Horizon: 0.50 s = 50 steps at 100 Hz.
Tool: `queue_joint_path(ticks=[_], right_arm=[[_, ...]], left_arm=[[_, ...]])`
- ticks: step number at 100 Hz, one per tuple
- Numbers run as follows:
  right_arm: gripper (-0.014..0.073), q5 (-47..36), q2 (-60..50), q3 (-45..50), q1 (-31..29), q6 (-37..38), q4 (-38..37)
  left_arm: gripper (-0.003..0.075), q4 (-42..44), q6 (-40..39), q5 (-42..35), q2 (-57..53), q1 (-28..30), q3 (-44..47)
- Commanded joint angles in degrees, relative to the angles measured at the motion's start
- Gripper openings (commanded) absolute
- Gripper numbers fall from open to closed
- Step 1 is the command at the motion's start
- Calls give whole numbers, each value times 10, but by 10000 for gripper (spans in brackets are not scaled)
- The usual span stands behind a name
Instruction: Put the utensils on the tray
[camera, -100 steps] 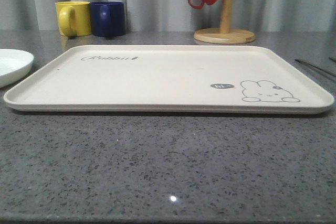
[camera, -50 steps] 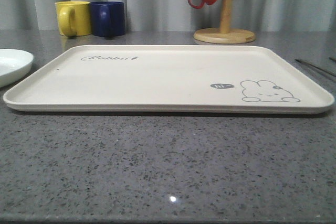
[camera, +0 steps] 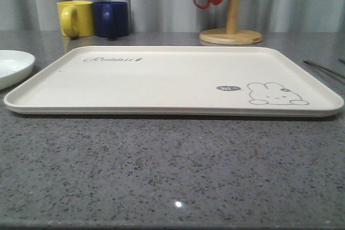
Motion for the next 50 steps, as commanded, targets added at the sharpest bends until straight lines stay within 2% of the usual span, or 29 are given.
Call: queue_joint_path(ticks=[1,50], right_arm=[[-78,-53,-10,-11,-3,-4,1],[-78,-53,-10,-11,-3,-4,1]], left_arm=[[389,-23,11,-19,-10,1,-20],[389,-25,16,-33,38,6,-20]])
